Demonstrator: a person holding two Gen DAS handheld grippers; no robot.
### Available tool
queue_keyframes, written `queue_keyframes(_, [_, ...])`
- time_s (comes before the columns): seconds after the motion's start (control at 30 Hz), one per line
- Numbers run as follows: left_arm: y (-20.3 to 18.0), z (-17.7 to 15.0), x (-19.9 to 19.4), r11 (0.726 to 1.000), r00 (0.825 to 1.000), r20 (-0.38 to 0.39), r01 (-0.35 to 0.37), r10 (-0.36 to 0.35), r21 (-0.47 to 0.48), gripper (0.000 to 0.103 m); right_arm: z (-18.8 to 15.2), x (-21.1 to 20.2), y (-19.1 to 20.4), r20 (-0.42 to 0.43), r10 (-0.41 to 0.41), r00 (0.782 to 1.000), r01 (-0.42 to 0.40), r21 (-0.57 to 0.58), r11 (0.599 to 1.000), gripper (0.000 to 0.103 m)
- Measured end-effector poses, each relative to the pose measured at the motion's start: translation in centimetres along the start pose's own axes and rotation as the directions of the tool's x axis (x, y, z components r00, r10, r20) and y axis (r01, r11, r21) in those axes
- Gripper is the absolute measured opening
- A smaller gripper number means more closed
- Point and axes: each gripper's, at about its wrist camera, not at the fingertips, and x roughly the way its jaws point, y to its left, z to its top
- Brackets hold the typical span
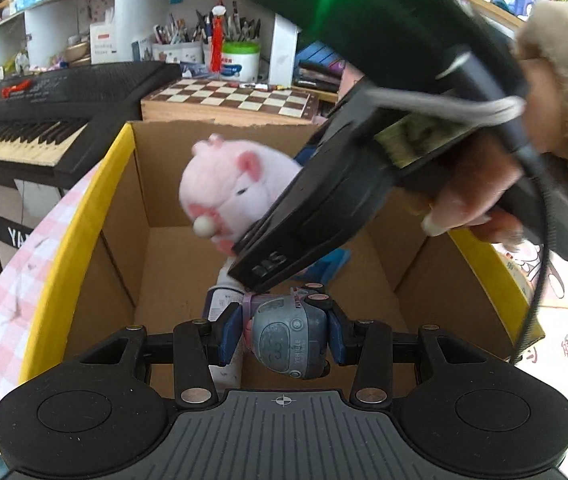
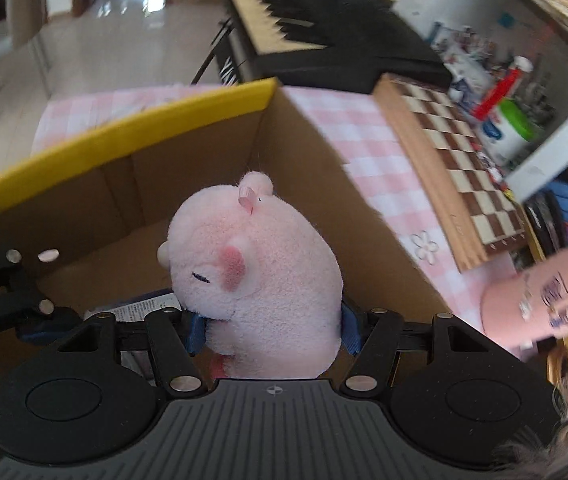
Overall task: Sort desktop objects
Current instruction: 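Lower the car and pig into the yellow box and open both grippers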
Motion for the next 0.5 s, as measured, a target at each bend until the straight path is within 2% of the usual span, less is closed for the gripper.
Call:
queue_keyframes(0.17, [0.3,0.0,-0.1,1.0,1.0,0.012,-0.001,0.002,-0.021,0.042,0.3,1.5,0.4,-0.016,-0.004,1.0,0.003,-0.027,1.0,0.064])
queue_keyframes(0.3, [0.4,0.0,0.3,0.999,1.0,-0.001,-0.018,0.018,-0.032,0.043,0.5,1.7,0.2,0.022,-0.001,1.0,0.002,-0.015,1.0,0.069])
queue_keyframes(0.37, [0.4,-0.1,0.2,0.999,0.999,-0.002,-0.038,0.038,-0.028,0.044,0.5,1.0,-0.1,0.05,-0.001,0.999,0.001,0.001,1.0,0.08])
queue_keyframes(0.4, [0.4,0.0,0.1,0.999,0.999,0.002,-0.045,0.045,-0.027,0.044,0.6,0.6,-0.2,0.064,-0.001,0.998,0.0,0.013,1.0,0.082])
queue_keyframes(0.43, [0.5,0.0,-0.2,0.998,0.999,0.011,-0.048,0.048,-0.032,0.047,0.6,0.1,-0.4,0.078,-0.001,0.997,-0.001,0.027,1.0,0.083])
queue_keyframes(0.5, [0.8,-0.1,-0.9,0.997,0.998,0.037,-0.054,0.056,-0.054,0.059,0.4,-0.8,-0.9,0.09,-0.012,0.996,0.007,0.059,0.998,0.087])
